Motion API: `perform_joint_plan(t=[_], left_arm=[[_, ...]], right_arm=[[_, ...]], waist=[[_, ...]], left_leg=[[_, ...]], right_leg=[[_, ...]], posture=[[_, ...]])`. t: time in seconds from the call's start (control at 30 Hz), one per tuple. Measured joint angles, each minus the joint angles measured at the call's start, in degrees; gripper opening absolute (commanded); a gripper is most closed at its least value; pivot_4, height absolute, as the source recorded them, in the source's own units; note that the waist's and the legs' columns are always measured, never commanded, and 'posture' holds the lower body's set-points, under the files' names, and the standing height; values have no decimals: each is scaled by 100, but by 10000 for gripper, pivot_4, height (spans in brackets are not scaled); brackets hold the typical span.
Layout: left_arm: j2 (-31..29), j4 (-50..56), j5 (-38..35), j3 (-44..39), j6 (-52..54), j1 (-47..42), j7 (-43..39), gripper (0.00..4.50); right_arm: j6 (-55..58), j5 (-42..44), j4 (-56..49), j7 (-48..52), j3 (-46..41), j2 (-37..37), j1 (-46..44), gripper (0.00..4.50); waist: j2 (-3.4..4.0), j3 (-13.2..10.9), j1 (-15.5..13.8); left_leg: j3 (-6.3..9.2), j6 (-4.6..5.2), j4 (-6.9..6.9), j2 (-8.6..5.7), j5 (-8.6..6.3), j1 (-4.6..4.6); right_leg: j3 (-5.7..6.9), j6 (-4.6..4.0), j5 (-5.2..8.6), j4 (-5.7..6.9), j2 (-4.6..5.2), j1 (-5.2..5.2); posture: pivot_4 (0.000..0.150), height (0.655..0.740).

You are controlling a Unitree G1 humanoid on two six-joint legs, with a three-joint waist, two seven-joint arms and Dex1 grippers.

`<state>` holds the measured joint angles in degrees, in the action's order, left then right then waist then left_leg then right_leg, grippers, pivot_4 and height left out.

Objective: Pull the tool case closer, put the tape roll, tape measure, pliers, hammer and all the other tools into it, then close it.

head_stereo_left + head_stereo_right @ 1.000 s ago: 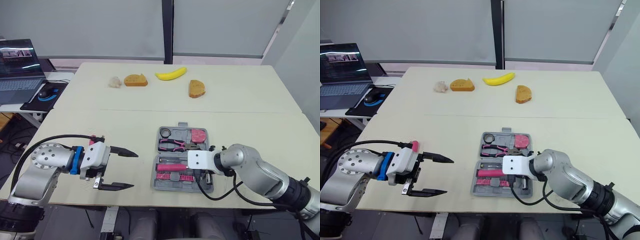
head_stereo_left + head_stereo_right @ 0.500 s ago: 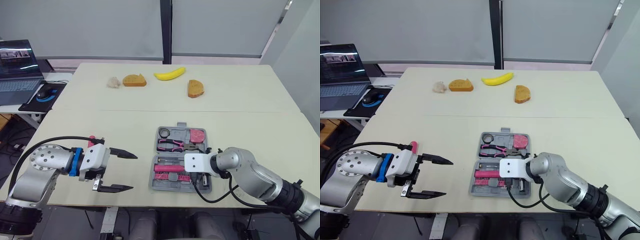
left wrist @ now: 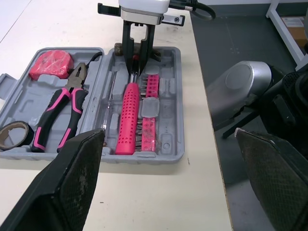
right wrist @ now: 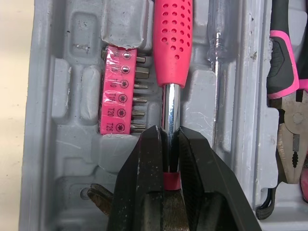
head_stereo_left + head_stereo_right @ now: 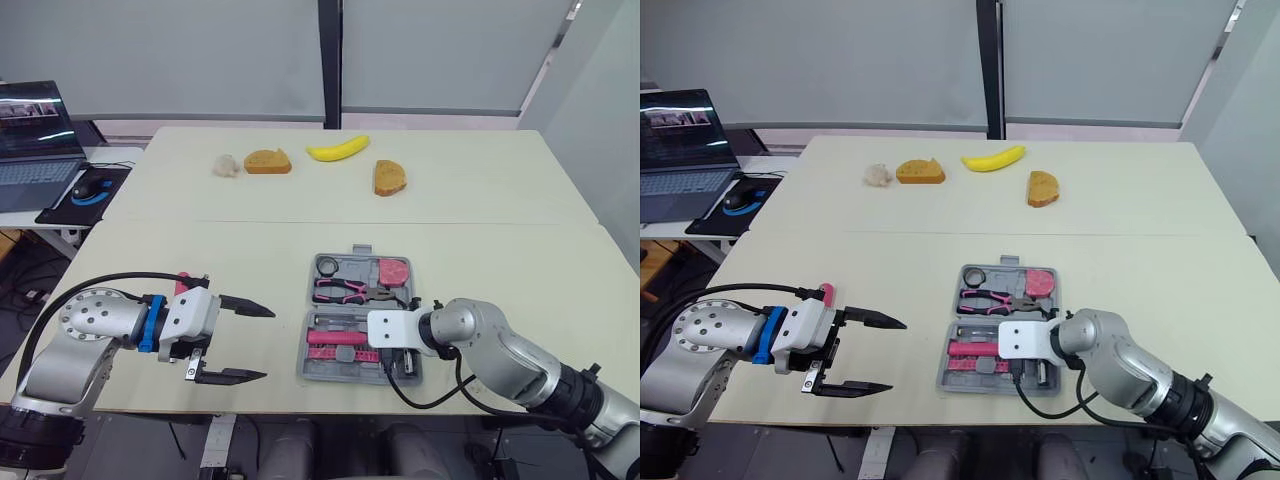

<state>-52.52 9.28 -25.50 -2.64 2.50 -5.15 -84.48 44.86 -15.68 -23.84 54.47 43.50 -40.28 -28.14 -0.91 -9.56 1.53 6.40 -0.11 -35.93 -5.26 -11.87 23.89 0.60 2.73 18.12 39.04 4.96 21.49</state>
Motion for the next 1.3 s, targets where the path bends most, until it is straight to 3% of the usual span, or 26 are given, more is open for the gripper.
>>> perform_joint_plan(t=[0.03,0.17,0.33,0.5,0.77,1.3], left_arm=[[0,0,0,0,0,0,0,45000],[0,0,3,0,-6,1,1,45000],[8,-1,16,2,-40,3,7,45000],[37,-22,41,32,-48,-50,12,45000],[102,-139,86,117,-75,-235,6,45000],[104,-144,91,121,-74,-233,10,45000]], right_arm=[[-14,-17,0,3,-4,1,8,9662],[-51,-117,-4,2,-13,34,37,17067],[-131,-125,-4,-25,-180,58,38,17067],[-747,365,11,-152,-994,381,282,17067],[-2189,1243,789,-92,-1547,783,722,78],[-3473,879,2297,-437,-1436,1178,949,78]], waist=[[0,0,0],[0,0,0],[0,0,0],[-1,0,-1],[-1,1,1],[-2,6,6]], left_leg=[[0,0,0,0,0,0],[0,0,-1,-1,0,1],[0,0,-1,-1,0,1],[1,0,-1,-1,0,1],[1,0,-3,0,1,-4],[0,-1,-2,2,1,-13]], right_leg=[[0,0,0,0,0,0],[0,0,0,0,0,-1],[0,0,0,0,0,0],[0,0,0,0,0,-4],[0,2,-2,4,-3,-7],[-4,1,-2,5,-7,-12]], posture=[[1500,7400],[1500,7400],[1500,7400],[1500,7400],[1500,7400],[1500,7400]])
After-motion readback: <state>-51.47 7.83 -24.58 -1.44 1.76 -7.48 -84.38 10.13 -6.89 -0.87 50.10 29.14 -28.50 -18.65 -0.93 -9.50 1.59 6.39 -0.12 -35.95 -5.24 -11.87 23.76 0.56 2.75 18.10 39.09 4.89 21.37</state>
